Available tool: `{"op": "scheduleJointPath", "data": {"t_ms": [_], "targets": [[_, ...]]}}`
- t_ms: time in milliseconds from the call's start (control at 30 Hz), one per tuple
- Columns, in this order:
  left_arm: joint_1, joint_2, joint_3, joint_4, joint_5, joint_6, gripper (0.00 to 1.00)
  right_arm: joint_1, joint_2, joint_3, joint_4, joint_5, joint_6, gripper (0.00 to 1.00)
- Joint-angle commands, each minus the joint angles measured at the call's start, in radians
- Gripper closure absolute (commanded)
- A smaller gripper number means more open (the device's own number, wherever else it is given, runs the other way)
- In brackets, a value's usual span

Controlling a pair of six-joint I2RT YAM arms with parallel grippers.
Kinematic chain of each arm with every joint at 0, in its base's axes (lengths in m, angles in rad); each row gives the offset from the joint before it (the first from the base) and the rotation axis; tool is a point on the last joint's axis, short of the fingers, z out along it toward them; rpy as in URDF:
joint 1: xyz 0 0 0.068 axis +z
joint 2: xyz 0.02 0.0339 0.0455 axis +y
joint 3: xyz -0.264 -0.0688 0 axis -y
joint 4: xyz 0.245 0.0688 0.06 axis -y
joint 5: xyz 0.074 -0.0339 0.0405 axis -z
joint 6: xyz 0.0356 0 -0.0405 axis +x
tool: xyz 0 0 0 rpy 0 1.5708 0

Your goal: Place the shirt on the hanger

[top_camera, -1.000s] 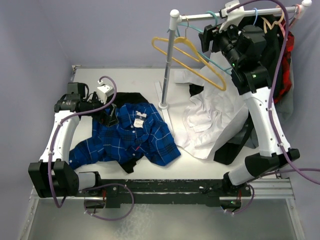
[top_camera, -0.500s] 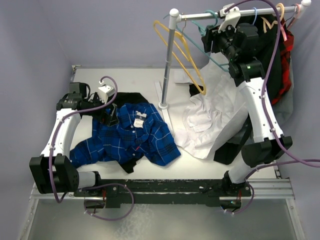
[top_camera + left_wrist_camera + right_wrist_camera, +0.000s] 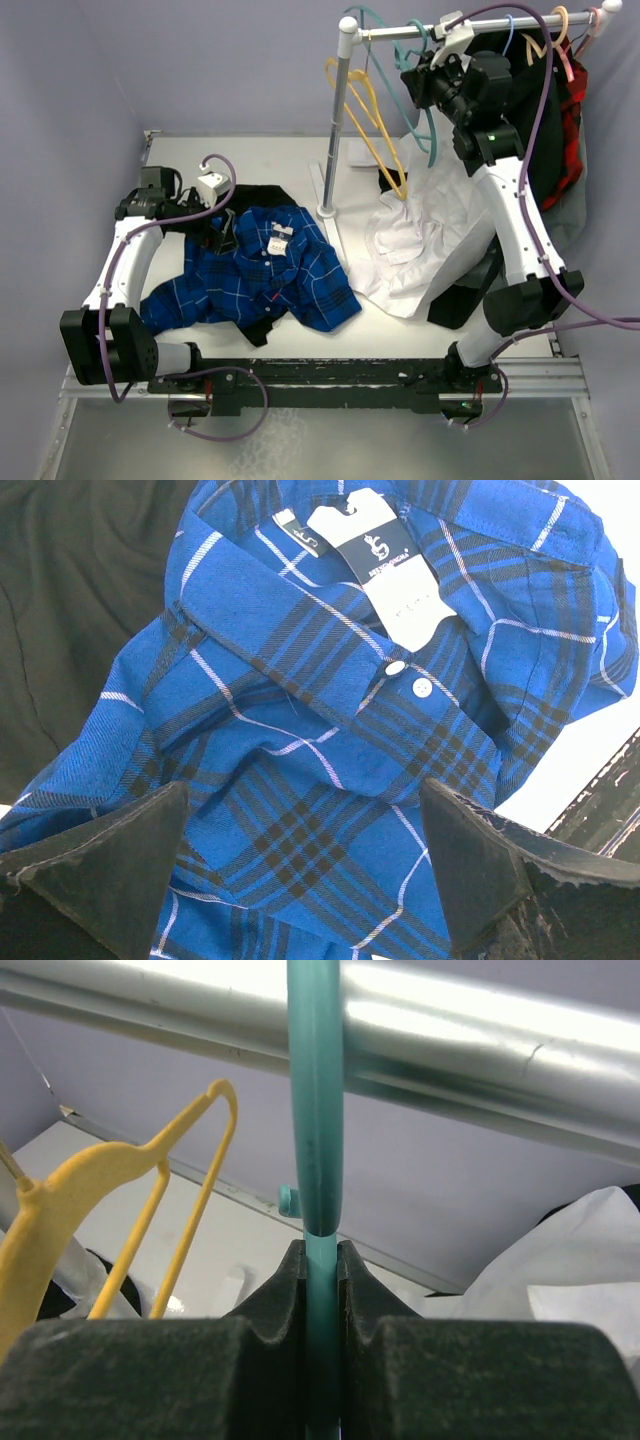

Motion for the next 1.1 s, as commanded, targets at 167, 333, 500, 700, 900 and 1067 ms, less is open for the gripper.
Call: {"op": "scheduleJointPath", "data": {"t_ms": [167, 333, 500, 700, 900, 1067], "targets": [[-0.004, 0.0, 0.001, 0.028, 0.012, 0.013, 0.0, -0.003, -0.144, -0.044, 0.055, 0.045, 0.003, 1.0], [-0.006, 0.005, 0.013, 0.019, 0.018, 0.011, 0.0, -0.002, -0.205, -0.084, 0.056, 0.067, 0.001, 1.0], [-0.011, -0.01, 0.045, -0.02, 0.04, 0.016, 0.01, -0.002, -0.254, -0.139, -0.011, 0.133, 0.034, 1.0], [-0.079, -0.06, 0.188, -0.136, 0.05, -0.062, 0.0, -0.001, -0.523, -0.46, -0.016, 0.251, 0.088, 1.0], [-0.17, -0.174, 0.107, 0.017, -0.068, -0.332, 0.0, 0.0, -0.768, -0.642, -0.186, 0.209, 0.231, 1.0], [-0.271, -0.117, 0.031, 0.057, -0.343, -0.447, 0.0, 0.0, -0.912, -0.652, -0.468, 0.116, 0.357, 1.0]]}}
